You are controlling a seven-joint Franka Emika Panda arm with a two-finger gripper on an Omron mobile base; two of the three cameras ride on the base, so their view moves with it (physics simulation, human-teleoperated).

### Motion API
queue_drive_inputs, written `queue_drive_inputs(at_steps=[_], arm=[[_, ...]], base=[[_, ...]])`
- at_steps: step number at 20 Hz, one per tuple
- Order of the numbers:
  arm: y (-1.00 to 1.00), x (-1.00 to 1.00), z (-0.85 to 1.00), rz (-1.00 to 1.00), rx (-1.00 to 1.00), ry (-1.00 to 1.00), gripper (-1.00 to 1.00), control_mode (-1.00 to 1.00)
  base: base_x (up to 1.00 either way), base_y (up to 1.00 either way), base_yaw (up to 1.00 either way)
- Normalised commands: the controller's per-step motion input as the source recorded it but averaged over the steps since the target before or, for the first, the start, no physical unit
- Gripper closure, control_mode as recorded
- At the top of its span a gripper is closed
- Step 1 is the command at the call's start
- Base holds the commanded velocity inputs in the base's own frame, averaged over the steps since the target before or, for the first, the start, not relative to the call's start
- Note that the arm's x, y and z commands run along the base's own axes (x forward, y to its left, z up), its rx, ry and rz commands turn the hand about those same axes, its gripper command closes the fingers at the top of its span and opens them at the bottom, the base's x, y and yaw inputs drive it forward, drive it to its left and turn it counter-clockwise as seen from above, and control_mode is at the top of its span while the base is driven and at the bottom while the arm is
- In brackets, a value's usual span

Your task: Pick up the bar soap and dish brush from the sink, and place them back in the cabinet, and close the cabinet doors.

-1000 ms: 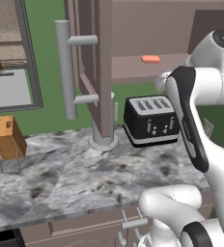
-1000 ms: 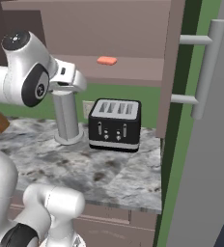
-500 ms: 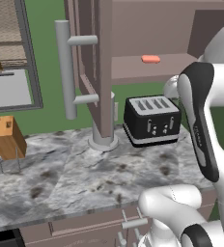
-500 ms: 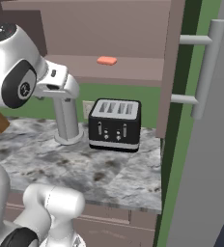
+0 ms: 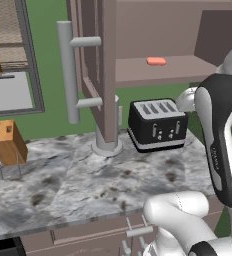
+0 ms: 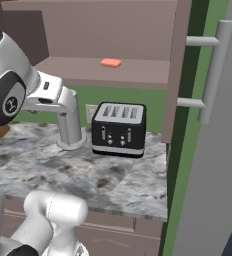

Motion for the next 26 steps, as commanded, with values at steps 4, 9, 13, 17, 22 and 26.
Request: queue_drive_inputs(at_steps=[4, 9, 13, 17, 22, 26], arm=[[0.0, -0.31, -0.21, 0.0, 0.0, 0.03, -1.0, -1.0], [0.0, -0.27, -0.19, 0.0, 0.0, 0.05, -1.0, -1.0], [0.0, -0.15, -0.05, 0.0, 0.0, 0.02, -1.0, 1.0], [0.0, 0.0, 0.0, 0.0, 0.0, 0.0, -1.0, 1.0], [0.0, 0.0, 0.0, 0.0, 0.0, 0.0, -1.0, 1.0], [0.0, 0.0, 0.0, 0.0, 0.0, 0.0, -1.0, 1.0]], base=[[0.0, 0.0, 0.0], [0.0, 0.0, 0.0], [-0.15, 0.0, 0.0], [-0.59, 0.31, 0.0], [-0.87, 0.82, -0.01], [-0.59, 1.0, 0.0]])
